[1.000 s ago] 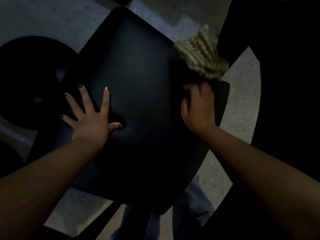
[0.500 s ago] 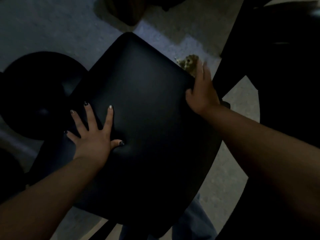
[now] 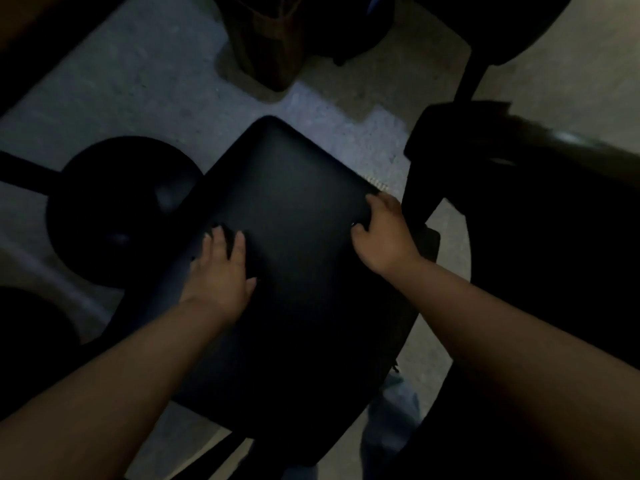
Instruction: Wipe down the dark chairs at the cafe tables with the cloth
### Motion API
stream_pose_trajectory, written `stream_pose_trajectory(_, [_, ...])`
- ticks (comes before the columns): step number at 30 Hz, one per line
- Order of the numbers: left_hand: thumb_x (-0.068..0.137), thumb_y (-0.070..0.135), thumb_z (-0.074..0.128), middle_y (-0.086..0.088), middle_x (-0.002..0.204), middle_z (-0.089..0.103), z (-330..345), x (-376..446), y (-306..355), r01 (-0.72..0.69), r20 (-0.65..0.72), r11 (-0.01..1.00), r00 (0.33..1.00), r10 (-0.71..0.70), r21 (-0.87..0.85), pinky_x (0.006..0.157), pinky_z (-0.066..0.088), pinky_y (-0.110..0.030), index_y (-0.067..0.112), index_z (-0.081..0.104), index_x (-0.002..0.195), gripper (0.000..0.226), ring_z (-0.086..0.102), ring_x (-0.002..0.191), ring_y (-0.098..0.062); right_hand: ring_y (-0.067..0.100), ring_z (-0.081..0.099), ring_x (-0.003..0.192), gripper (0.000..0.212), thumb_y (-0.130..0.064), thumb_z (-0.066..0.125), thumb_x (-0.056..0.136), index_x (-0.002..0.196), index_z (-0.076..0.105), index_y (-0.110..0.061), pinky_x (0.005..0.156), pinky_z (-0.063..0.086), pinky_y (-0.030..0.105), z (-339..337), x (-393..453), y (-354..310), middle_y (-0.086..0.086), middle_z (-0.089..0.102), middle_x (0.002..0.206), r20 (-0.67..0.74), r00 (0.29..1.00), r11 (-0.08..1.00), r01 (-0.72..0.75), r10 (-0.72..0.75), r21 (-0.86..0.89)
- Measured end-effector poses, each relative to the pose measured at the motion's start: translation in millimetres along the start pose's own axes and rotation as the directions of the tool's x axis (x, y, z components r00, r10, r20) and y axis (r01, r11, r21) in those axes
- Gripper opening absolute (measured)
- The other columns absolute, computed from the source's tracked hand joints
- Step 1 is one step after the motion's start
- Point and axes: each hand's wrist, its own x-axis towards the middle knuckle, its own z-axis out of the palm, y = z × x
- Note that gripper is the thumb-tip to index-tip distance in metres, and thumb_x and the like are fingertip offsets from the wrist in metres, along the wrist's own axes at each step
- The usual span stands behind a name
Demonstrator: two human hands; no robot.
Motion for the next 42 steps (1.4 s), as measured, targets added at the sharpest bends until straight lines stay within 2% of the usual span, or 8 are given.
stream_pose_trajectory(8, [0.095,0.024,0.057,-0.014,0.160,0.020,-90.6,-59.5,102.4,-0.196,-0.292,0.899,0.953,0.081,-0.391,0.118,0.011,-0.026,0.008,0.020,0.153,0.070,0.015,0.149,-0.023,0.022,0.044,0.127,0.055,-0.024,0.054,0.090,0.143,0.039,-0.015,0.091,0.031,0.020,-108.9,-36.5,-52.8,0.006,0.042,0.143,0.041,0.986,0.977,0.157,-0.164,0.145])
stream_pose_trajectory(13, [0.094,0.029,0.060,-0.007,0.153,0.038,-121.3,-80.3,173.5,-0.146,-0.429,0.845,0.897,-0.107,-0.514,0.109,0.023,-0.021,0.015,0.033,0.150,0.064,0.037,0.138,-0.018,0.013,0.050,0.118,0.045,-0.025,0.053,0.087,0.132,0.050,-0.024,0.088,0.034,0.021,-184.5,-32.7,-43.9,-0.002,0.052,0.132,0.026,0.947,0.892,0.291,-0.320,0.346])
stream_pose_trajectory(15, [0.093,0.031,0.059,-0.001,0.136,0.055,-131.1,-88.3,208.8,-0.109,-0.456,0.791,0.861,-0.227,-0.602,0.094,0.032,-0.010,0.020,0.040,0.146,0.058,0.056,0.111,0.003,0.011,0.053,0.115,0.042,-0.026,0.053,0.086,0.127,0.054,-0.027,0.091,0.037,0.022,-219.8,-26.0,-23.8,-0.004,0.055,0.130,0.009,0.937,0.871,0.322,-0.350,0.370])
stream_pose_trajectory(18, [0.093,0.031,0.059,0.019,0.093,0.060,-150.2,-92.9,265.9,-0.151,-0.482,0.656,0.799,-0.359,-0.739,0.062,0.036,0.003,0.024,0.049,0.139,0.048,0.053,0.068,0.022,0.007,0.054,0.109,0.037,-0.025,0.054,0.085,0.122,0.057,-0.029,0.093,0.044,0.025,-267.5,-13.7,22.6,-0.007,0.055,0.127,0.040,0.926,0.878,0.342,-0.376,0.336])
stream_pose_trajectory(21, [0.095,0.035,0.055,0.005,0.125,0.062,-173.3,-81.8,313.2,-0.180,-0.493,0.665,0.810,-0.318,-0.724,0.087,0.037,-0.014,0.024,0.049,0.139,0.045,0.055,0.100,0.002,0.015,0.058,0.101,0.032,-0.022,0.056,0.086,0.117,0.061,-0.023,0.088,0.046,0.028,-296.2,11.3,69.6,0.001,0.060,0.120,0.102,0.933,0.919,0.314,-0.345,0.240])
stream_pose_trajectory(27, [0.096,0.044,0.052,-0.009,0.148,0.044,-195.7,5.2,362.7,-0.067,-0.225,0.885,0.974,-0.043,-0.461,0.103,0.034,-0.027,0.017,0.034,0.149,0.061,0.045,0.132,-0.025,0.018,0.059,0.104,0.030,-0.019,0.057,0.086,0.116,0.064,-0.020,0.082,0.043,0.026,-287.1,87.4,129.7,0.002,0.060,0.122,0.193,0.970,0.977,0.111,-0.147,0.184])
stream_pose_trajectory(32, [0.098,0.042,0.050,-0.014,0.154,0.034,-192.2,110.1,365.9,0.093,0.134,0.940,0.990,-0.051,-0.327,0.109,0.030,-0.031,0.007,0.027,0.150,0.066,0.037,0.137,-0.029,0.016,0.058,0.107,0.032,-0.019,0.055,0.087,0.118,0.064,-0.018,0.079,0.036,0.020,-263.2,147.6,158.5,0.001,0.063,0.121,0.271,0.961,0.991,0.017,-0.053,0.133])
stream_pose_trajectory(42, [0.101,0.031,0.048,-0.019,0.154,0.033,-81.4,306.5,383.0,0.385,0.260,0.749,0.922,-0.286,-0.539,0.114,0.029,-0.035,0.002,0.031,0.148,0.058,0.035,0.139,-0.032,0.020,0.058,0.101,0.021,-0.016,0.053,0.090,0.103,0.069,-0.012,0.092,0.044,0.029,-185.7,314.9,214.1,0.003,0.064,0.103,0.399,0.917,0.996,-0.033,-0.002,0.082])
